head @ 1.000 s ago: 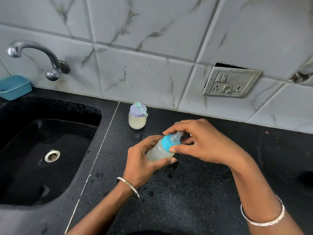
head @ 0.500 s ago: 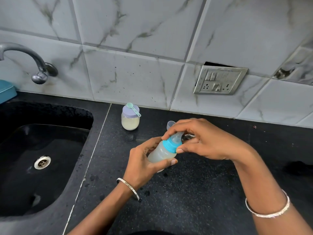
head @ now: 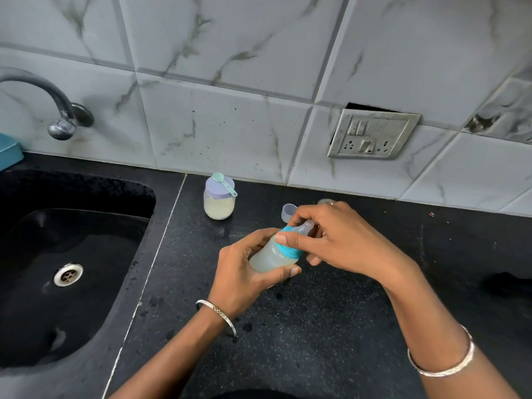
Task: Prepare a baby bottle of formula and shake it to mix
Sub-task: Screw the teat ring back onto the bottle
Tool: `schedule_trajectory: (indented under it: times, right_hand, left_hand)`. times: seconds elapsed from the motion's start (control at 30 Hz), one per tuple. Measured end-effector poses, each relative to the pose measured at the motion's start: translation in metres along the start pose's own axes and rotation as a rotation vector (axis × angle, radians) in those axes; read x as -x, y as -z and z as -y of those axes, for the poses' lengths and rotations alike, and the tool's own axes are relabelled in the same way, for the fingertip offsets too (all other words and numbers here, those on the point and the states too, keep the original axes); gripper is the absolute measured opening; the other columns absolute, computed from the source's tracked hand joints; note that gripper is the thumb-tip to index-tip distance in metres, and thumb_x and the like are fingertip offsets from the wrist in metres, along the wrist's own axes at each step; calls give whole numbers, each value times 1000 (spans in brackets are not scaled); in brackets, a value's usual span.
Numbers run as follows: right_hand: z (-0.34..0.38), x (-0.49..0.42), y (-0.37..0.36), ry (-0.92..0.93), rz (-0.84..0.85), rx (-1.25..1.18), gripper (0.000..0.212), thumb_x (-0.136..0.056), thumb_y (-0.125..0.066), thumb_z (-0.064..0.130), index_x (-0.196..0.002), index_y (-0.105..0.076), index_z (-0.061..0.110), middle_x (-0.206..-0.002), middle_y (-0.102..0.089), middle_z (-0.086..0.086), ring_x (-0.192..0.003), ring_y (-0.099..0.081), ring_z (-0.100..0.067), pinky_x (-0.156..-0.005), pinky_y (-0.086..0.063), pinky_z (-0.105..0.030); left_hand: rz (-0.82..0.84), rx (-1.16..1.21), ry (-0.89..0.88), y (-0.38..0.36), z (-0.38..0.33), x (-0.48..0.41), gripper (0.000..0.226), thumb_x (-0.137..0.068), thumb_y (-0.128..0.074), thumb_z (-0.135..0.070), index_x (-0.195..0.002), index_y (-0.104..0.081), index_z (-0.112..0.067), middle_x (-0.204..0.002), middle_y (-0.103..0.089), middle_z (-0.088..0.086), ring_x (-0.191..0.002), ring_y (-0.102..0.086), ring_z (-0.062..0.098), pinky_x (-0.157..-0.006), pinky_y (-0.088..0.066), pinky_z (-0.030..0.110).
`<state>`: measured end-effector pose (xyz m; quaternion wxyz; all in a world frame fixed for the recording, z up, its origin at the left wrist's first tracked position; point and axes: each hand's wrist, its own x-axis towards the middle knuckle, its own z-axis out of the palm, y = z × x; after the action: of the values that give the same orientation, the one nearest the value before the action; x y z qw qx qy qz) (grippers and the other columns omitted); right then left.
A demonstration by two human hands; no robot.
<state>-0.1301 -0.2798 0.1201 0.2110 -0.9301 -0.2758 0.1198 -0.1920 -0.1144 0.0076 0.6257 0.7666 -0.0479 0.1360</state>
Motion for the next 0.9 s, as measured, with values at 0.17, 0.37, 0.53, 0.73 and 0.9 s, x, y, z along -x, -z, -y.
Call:
schedule_trajectory:
  times: [0.17,0.37,0.53,0.73,0.9]
  right_hand:
    - [-10,-4,8,103,94,-12,78,-75,-82,58,-144,-50,39,-137,-60,14,-122,-59,-2,-101,-55,-29]
    - [-8,-8,6,146,55,-31,46,-74,-91,25,-117,-74,31,-102,-74,19,-93,-70,-1,-80,-61,-28]
    - [6,-6,-11,-40,-30,46,42,-81,-77,61,-97,-73,22,-68,-74,4,-56,-71,-7,-68,-64,-38]
    - [-8,-3,-7,-4,46,2,75,-71,-85,59,-138,-56,41,-122,-68,16,-103,-65,1,-92,-58,-33]
    - [-19,-3,-13,133,115,-337,83,-81,-88,27,-153,-47,35,-146,-60,19,-138,-47,11,-116,-41,-22]
  left_hand:
    - [-17,-22,-5,5,-4,-2,55,-64,-92,-34,-111,-64,-44,-108,-71,-28,-100,-68,-2,-83,-49,8]
    - [-9,-29,-6,8,1,-1,59,-62,-93,-36,-113,-65,-42,-110,-71,-25,-103,-68,0,-87,-53,14]
    - [7,-12,19,7,7,2,58,-63,-94,-35,-116,-69,-37,-109,-74,-21,-103,-70,4,-87,-56,19]
    - [0,3,22,15,5,-2,57,-65,-89,-38,-116,-64,-45,-112,-73,-24,-108,-68,1,-91,-52,14]
    - [82,45,14,17,4,-5,61,-67,-89,-33,-121,-63,-40,-118,-72,-20,-112,-67,4,-95,-51,18]
